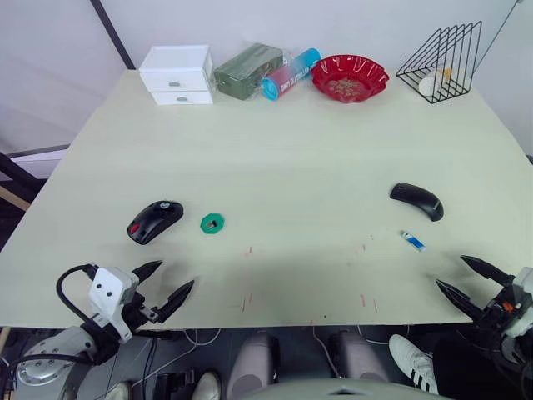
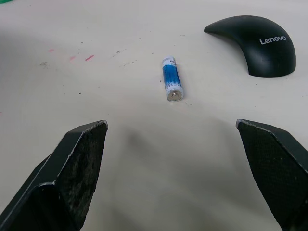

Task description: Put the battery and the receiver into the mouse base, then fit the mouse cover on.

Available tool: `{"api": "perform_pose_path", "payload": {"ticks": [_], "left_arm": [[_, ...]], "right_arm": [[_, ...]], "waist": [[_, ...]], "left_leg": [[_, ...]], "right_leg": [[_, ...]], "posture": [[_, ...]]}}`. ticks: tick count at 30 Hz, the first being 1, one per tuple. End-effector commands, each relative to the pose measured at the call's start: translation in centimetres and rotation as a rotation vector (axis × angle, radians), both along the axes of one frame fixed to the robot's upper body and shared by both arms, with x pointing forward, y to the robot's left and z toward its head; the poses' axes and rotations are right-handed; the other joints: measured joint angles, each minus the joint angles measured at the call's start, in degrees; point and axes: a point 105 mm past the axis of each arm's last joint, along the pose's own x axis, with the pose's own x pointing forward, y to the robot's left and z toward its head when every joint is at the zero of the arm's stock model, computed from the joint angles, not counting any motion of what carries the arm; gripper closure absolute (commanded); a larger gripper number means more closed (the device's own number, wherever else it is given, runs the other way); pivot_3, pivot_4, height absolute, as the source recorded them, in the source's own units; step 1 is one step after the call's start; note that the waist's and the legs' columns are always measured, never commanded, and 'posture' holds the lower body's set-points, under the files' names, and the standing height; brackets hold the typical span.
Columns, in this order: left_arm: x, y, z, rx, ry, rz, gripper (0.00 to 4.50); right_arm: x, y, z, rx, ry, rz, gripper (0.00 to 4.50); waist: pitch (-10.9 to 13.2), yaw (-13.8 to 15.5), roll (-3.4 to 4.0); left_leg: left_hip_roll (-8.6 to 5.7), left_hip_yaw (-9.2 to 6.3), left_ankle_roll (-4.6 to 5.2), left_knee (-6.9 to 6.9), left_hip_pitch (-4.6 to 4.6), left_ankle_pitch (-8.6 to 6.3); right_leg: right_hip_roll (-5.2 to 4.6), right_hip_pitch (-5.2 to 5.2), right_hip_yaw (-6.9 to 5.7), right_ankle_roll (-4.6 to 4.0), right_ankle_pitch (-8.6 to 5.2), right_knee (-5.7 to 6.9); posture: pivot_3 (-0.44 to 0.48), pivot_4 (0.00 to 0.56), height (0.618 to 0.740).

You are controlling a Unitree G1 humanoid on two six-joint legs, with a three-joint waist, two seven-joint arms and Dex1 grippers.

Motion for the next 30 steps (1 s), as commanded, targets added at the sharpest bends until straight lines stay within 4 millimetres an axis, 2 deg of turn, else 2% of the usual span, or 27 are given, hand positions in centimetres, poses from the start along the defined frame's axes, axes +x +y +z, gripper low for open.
{"api": "perform_pose_path", "payload": {"ticks": [1,4,9,15,20,23,30], "left_arm": [[0.4,0.3,1.3,0.012,-0.051,0.009,0.05],[0.9,0.3,1.7,-0.005,-0.058,0.008,0.05],[0.9,0.3,1.7,-0.002,-0.057,0.001,0.05],[1.0,0.0,1.6,-0.004,-0.057,-0.009,0.05],[1.9,0.9,2.8,-0.02,-0.097,0.001,0.05],[3.5,2.3,5.5,0.004,-0.157,0.003,0.05],[4.4,4.6,7.1,0.039,-0.155,-0.004,0.05]], "right_arm": [[-0.3,-1.1,0.7,-0.015,-0.056,-0.055,0.0],[-0.9,-1.3,-0.2,-0.02,-0.046,-0.071,0.0],[-1.1,-1.5,-0.5,-0.022,-0.045,-0.073,0.0],[-1.0,-1.9,-0.3,-0.018,-0.068,-0.078,0.0],[-0.2,-1.4,1.1,0.013,-0.129,-0.02,0.0],[0.4,0.9,3.2,0.089,-0.178,0.143,0.0],[0.5,5.4,6.3,0.151,-0.209,0.456,0.0]], "waist": [[0.0,0.0,0.0],[-0.01,0.22,-0.04],[-0.01,-0.07,-0.04],[0.0,-0.06,-0.05],[0.0,-0.02,-0.05],[0.04,0.05,-0.06],[0.07,-0.18,-0.03]], "left_leg": [[0.0,0.0,0.0,0.0,0.0,0.0],[0.0,-0.02,0.0,0.0,0.0,0.0],[0.0,0.01,0.0,0.0,0.01,0.0],[0.01,0.04,0.0,0.0,0.04,0.0],[0.01,0.03,0.0,0.0,0.04,0.0],[0.01,0.0,0.0,0.02,0.05,0.01],[0.02,0.0,-0.01,0.03,0.04,0.0]], "right_leg": [[0.0,0.0,0.0,0.0,0.0,0.0],[0.0,0.01,-0.02,0.01,0.0,0.0],[-0.01,0.0,0.0,0.0,0.0,0.0],[-0.01,0.01,0.03,0.0,0.0,0.01],[0.0,0.01,0.02,0.0,0.01,0.01],[0.0,0.02,0.0,0.11,0.07,0.1],[0.01,0.0,-0.02,0.21,0.12,0.11]], "posture": [[0.0,0.15,0.74],[0.0,0.15,0.74],[0.0,0.15,0.74],[0.0,0.15,0.74],[0.0,0.15,0.74],[0.0,0.15,0.74],[0.0,0.15,0.74]]}}
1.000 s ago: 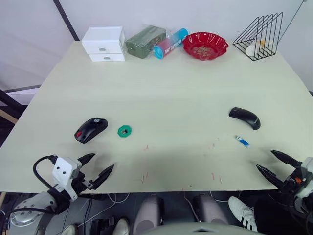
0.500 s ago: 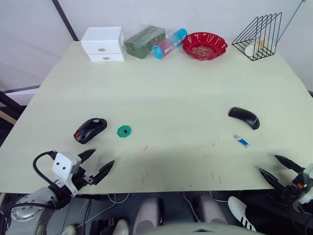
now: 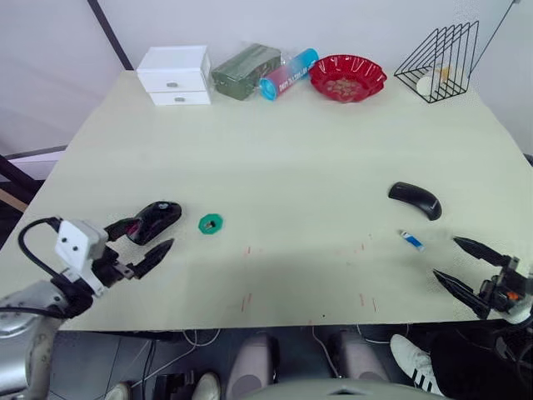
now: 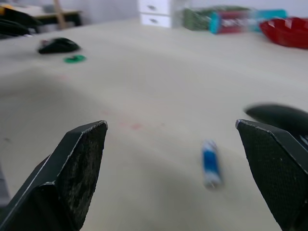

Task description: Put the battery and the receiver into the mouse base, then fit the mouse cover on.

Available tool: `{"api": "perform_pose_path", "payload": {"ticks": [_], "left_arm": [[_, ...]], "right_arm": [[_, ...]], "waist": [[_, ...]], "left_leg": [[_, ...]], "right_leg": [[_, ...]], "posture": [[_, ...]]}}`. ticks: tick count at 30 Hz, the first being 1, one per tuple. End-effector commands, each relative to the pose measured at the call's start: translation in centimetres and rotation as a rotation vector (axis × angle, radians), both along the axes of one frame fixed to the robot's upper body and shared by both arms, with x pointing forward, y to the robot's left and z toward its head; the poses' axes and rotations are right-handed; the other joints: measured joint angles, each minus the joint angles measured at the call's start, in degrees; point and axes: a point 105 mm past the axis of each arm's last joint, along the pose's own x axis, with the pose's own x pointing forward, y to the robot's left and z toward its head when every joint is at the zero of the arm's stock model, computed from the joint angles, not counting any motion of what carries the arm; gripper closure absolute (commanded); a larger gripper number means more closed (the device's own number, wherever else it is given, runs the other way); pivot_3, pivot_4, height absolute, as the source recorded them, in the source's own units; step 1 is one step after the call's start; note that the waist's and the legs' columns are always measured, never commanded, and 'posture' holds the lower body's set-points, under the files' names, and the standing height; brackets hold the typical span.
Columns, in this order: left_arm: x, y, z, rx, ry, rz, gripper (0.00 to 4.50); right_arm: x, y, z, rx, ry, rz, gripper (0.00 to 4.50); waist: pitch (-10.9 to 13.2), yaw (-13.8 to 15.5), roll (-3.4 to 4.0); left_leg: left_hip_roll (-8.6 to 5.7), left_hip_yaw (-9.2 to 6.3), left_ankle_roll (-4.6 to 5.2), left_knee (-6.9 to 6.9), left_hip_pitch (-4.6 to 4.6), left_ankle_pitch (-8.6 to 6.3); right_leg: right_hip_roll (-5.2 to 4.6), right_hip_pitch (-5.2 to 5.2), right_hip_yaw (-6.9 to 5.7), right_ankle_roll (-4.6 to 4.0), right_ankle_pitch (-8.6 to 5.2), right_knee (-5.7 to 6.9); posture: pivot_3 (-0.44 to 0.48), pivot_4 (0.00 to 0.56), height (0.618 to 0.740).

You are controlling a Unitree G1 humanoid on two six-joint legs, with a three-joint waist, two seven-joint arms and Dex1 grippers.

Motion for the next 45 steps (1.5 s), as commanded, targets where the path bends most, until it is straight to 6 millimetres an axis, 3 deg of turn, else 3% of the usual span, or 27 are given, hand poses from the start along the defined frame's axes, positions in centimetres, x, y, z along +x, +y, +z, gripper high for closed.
{"api": "perform_pose_path", "payload": {"ticks": [1,8,15,25,37,45], "left_arm": [[0.1,1.7,1.3,0.009,-0.02,0.021,0.05],[0.7,3.8,1.6,0.026,0.006,0.019,0.05],[2.8,6.1,1.8,-0.023,0.073,0.004,0.05],[6.1,5.7,1.1,0.087,0.164,-0.141,0.05],[7.1,6.0,-1.0,0.145,0.24,-0.155,0.05],[8.5,4.6,-1.2,0.108,0.242,-0.187,0.05]], "right_arm": [[-0.3,2.0,2.0,0.003,-0.062,0.159,0.0],[0.3,3.2,2.8,0.001,-0.066,0.258,0.0],[1.5,4.0,3.2,-0.003,-0.101,0.268,0.0],[1.3,5.2,4.3,0.007,-0.13,0.278,0.0],[0.9,5.8,4.9,0.001,-0.132,0.287,0.0],[1.1,5.9,5.2,0.005,-0.129,0.299,0.0]], "waist": [[0.04,0.15,-0.07],[0.13,0.51,-0.22],[0.23,0.39,-0.34],[0.27,0.46,-0.41],[0.29,0.36,-0.43],[0.29,0.53,-0.44]], "left_leg": [[0.0,-0.04,0.0,0.0,-0.04,0.0],[-0.02,-0.12,-0.01,0.01,-0.06,0.01],[-0.05,-0.14,-0.06,0.02,-0.05,0.04],[-0.14,-0.17,-0.08,0.06,-0.17,0.05],[-0.12,-0.17,-0.08,0.14,-0.28,0.05],[-0.11,-0.23,-0.07,0.29,-0.34,0.05]], "right_leg": [[0.0,-0.02,-0.04,0.0,0.0,0.01],[-0.03,0.0,-0.17,0.0,0.0,0.01],[0.02,0.0,-0.21,-0.01,0.0,0.07],[0.14,-0.06,-0.27,-0.01,0.01,0.11],[0.17,-0.16,-0.24,0.01,0.01,0.14],[0.17,-0.16,-0.29,0.02,0.02,0.2]], "posture": [[0.0,0.15,0.74],[0.0,0.15,0.74],[0.0,0.15,0.74],[0.0,0.15,0.74],[0.0,0.15,0.74],[0.0,0.15,0.74]]}}
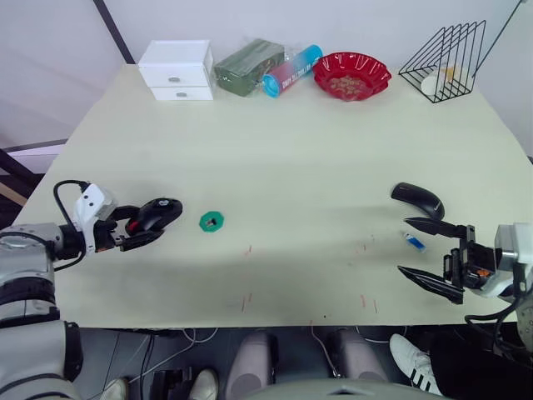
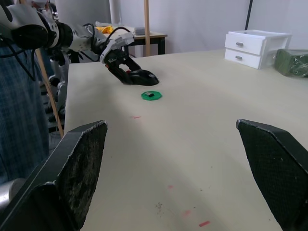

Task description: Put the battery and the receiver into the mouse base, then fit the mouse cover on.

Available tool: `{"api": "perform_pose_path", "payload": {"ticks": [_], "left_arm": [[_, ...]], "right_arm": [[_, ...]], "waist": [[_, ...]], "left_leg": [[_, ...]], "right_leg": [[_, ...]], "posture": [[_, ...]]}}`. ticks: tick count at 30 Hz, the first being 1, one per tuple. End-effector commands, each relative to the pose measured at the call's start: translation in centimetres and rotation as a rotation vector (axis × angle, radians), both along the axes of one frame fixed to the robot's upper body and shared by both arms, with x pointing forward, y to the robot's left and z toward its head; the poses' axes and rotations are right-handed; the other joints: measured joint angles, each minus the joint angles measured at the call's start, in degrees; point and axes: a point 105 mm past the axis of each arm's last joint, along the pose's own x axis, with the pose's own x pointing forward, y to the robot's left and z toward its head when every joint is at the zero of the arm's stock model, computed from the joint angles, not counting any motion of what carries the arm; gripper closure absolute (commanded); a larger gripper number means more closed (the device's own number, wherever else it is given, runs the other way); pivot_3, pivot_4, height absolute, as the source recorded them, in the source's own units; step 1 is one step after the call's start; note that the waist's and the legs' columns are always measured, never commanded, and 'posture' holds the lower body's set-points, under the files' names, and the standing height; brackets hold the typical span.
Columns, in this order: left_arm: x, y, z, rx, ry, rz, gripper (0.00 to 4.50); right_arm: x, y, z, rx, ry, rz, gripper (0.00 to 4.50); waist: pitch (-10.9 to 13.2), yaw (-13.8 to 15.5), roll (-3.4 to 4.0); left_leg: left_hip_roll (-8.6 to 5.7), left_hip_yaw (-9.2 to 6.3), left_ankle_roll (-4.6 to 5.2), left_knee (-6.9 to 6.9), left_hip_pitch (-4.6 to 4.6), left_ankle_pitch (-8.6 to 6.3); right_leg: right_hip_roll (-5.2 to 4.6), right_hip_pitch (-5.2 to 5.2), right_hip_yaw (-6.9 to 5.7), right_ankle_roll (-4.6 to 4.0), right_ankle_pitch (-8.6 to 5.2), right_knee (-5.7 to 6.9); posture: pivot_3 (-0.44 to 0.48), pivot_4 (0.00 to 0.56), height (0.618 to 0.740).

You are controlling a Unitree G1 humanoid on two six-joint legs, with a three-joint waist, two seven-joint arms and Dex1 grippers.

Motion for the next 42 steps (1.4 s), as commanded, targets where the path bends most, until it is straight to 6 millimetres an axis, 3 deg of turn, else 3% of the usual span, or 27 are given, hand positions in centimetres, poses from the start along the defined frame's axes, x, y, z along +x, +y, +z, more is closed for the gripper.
{"api": "perform_pose_path", "payload": {"ticks": [1,17,20,21,25,30,33,35,37,40,42], "left_arm": [[1.3,-0.7,1.3,-0.023,-0.042,-0.007,0.05],[0.6,-0.3,-0.9,-0.027,0.045,0.026,0.05],[0.7,-0.3,-0.9,-0.028,0.042,0.029,0.71],[0.7,-0.4,-0.9,-0.028,0.045,0.024,1.33],[0.7,-0.5,-0.8,-0.018,0.04,0.013,1.54],[0.9,-0.6,1.4,0.004,-0.03,-0.046,1.54],[0.3,-1.4,3.0,0.09,-0.081,-0.201,1.54],[0.8,-2.3,5.0,0.045,-0.133,-0.234,1.54],[0.8,-3.5,5.8,0.058,-0.129,-0.304,1.54],[0.6,-6.6,6.6,0.084,-0.111,-0.436,1.54],[0.4,-10.3,7.1,0.067,-0.096,-0.527,1.54]], "right_arm": [[-0.1,0.2,1.2,0.004,-0.041,0.019,0.0],[-0.1,0.3,1.6,0.012,-0.062,0.029,0.0],[-0.3,0.4,1.7,0.019,-0.069,0.048,0.0],[-0.4,0.4,1.6,0.014,-0.067,0.056,0.0],[-0.4,0.3,1.4,-0.002,-0.07,0.069,0.0],[-0.4,0.2,0.9,-0.015,-0.072,0.064,0.0],[-0.5,0.0,0.5,-0.023,-0.069,0.066,0.0],[-0.5,0.0,0.3,-0.022,-0.066,0.062,0.0],[-0.5,-0.1,0.1,-0.025,-0.066,0.062,0.0],[-0.3,0.0,-0.1,-0.025,-0.07,0.061,0.0],[-0.2,0.0,-0.3,-0.025,-0.069,0.065,0.0]], "waist": [[0.0,0.25,0.0],[0.0,-0.21,0.01],[0.0,-0.24,0.01],[0.0,-0.18,0.01],[-0.01,-0.19,0.01],[0.0,-0.17,0.01],[0.01,-0.12,-0.01],[0.02,-0.06,-0.01],[0.01,0.27,-0.01],[0.03,0.4,0.03],[0.03,0.41,0.03]], "left_leg": [[0.0,-0.02,0.0,0.04,-0.02,0.0],[0.02,-0.09,0.01,0.28,-0.14,0.0],[0.03,-0.08,0.01,0.28,-0.11,0.0],[0.03,-0.07,0.01,0.29,-0.1,0.0],[0.02,-0.06,0.01,0.29,-0.1,0.0],[0.02,-0.06,0.01,0.3,-0.11,0.0],[0.02,-0.07,0.01,0.31,-0.15,0.0],[0.03,-0.09,0.01,0.33,-0.24,0.0],[0.05,-0.1,0.0,0.44,-0.38,0.0],[0.04,-0.12,0.0,0.47,-0.4,0.0],[0.05,-0.2,0.0,0.47,-0.41,0.0]], "right_leg": [[0.0,0.0,-0.02,0.0,0.0,0.01],[0.02,-0.03,-0.07,0.05,0.03,0.1],[0.02,-0.03,-0.06,0.05,0.03,0.13],[0.02,-0.02,-0.05,0.05,0.03,0.14],[0.02,-0.02,-0.05,0.05,0.03,0.14],[0.02,-0.02,-0.05,0.05,0.04,0.15],[0.02,-0.04,-0.06,0.05,0.03,0.13],[0.02,-0.09,-0.08,0.05,0.04,0.11],[0.02,-0.09,-0.26,0.05,0.04,0.1],[0.01,-0.08,-0.28,0.05,0.04,0.09],[0.01,-0.08,-0.26,0.05,0.04,0.09]], "posture": [[0.0,0.15,0.74],[0.0,0.15,0.74],[0.0,0.15,0.74],[0.0,0.15,0.74],[0.0,0.15,0.74],[0.0,0.15,0.74],[0.0,0.15,0.74],[0.0,0.15,0.74],[0.0,0.15,0.74],[0.0,0.15,0.74],[0.0,0.15,0.74]]}}
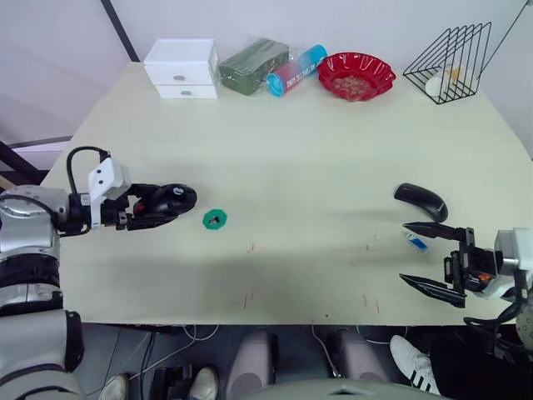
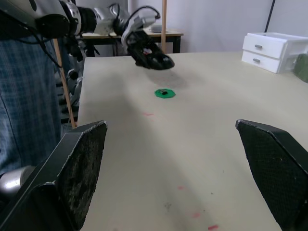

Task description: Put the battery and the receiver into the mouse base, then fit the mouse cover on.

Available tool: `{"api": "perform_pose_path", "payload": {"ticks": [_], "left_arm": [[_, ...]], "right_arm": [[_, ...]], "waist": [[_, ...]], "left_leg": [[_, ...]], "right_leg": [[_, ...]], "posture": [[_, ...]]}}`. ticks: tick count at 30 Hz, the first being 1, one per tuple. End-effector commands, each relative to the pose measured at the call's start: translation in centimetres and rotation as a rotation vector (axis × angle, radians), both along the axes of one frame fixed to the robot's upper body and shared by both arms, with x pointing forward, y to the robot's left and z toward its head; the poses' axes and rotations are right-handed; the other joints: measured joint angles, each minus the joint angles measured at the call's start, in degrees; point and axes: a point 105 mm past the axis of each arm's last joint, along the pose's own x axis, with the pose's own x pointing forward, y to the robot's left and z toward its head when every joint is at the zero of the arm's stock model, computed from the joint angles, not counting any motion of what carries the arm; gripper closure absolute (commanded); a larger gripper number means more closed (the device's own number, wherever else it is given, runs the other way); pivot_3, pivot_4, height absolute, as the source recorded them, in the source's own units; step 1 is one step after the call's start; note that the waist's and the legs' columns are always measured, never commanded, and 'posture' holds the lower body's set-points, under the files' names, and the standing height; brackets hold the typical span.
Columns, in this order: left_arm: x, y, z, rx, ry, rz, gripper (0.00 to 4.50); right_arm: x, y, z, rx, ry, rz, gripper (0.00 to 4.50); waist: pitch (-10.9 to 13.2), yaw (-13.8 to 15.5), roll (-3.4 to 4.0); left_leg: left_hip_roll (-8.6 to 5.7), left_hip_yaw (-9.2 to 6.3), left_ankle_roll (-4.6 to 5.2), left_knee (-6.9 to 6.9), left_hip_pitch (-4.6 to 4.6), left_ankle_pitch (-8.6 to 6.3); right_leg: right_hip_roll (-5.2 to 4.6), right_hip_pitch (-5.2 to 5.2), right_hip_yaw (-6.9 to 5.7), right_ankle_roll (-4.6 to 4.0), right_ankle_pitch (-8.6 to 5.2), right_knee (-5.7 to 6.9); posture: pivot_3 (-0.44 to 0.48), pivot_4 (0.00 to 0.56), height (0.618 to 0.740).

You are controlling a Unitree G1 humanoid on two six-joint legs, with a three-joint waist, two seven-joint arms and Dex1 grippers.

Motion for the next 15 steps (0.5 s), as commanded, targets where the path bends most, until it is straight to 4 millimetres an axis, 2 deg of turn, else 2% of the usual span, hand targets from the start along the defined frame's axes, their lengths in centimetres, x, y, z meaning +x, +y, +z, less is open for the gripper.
{"api": "perform_pose_path", "payload": {"ticks": [1,3,5,7,9,11,15], "left_arm": [[-0.6,-6.4,2.0,-0.027,-0.001,-0.182,1.54],[-1.1,-10.1,3.0,-0.11,0.001,-0.219,1.54],[-2.0,-12.3,3.1,-0.127,0.03,-0.236,1.54],[-2.8,-13.4,2.7,-0.106,0.075,-0.242,1.54],[-3.0,-14.5,2.8,-0.085,0.015,-0.26,1.54],[-3.8,-16.1,2.4,-0.072,0.037,-0.315,1.54],[-4.7,-19.0,0.3,0.001,0.086,-0.353,1.54]], "right_arm": [[0.0,0.3,0.2,-0.002,-0.036,0.02,0.0],[0.0,0.3,0.1,-0.004,-0.04,0.016,0.0],[0.1,0.3,0.1,-0.005,-0.046,0.007,0.0],[0.1,0.2,0.1,-0.005,-0.048,0.001,0.0],[0.1,0.3,0.2,-0.004,-0.048,0.0,0.0],[0.0,0.3,0.3,0.008,-0.048,-0.012,0.0],[-0.2,0.3,0.1,0.016,-0.045,-0.033,0.0]], "waist": [[0.04,0.26,0.07],[0.08,0.36,0.13],[0.1,0.38,0.14],[0.11,0.08,0.16],[0.15,-0.39,0.25],[0.15,-0.45,0.25],[0.16,-0.24,0.26]], "left_leg": [[0.0,-0.01,0.0,0.0,0.0,0.0],[0.06,-0.19,0.0,0.02,-0.04,0.0],[0.05,-0.22,0.0,0.03,-0.07,0.0],[0.03,-0.25,0.0,0.03,-0.08,0.0],[-0.02,-0.26,0.0,0.03,-0.05,0.0],[-0.02,-0.29,0.0,0.03,-0.05,0.01],[-0.06,-0.29,0.0,0.05,-0.05,0.01]], "right_leg": [[0.0,0.0,0.0,0.0,0.0,0.0],[-0.05,0.0,0.0,0.04,0.02,-0.01],[-0.05,0.0,0.01,0.06,0.02,-0.02],[-0.01,0.0,0.01,0.05,0.02,-0.03],[0.05,0.0,0.01,0.04,0.02,-0.02],[0.09,0.0,0.01,0.03,0.03,-0.01],[0.09,0.02,0.03,0.04,0.03,-0.02]], "posture": [[0.0,0.15,0.74],[0.0,0.15,0.74],[0.0,0.15,0.74],[0.0,0.15,0.74],[0.0,0.15,0.74],[0.0,0.15,0.74],[0.0,0.15,0.74]]}}
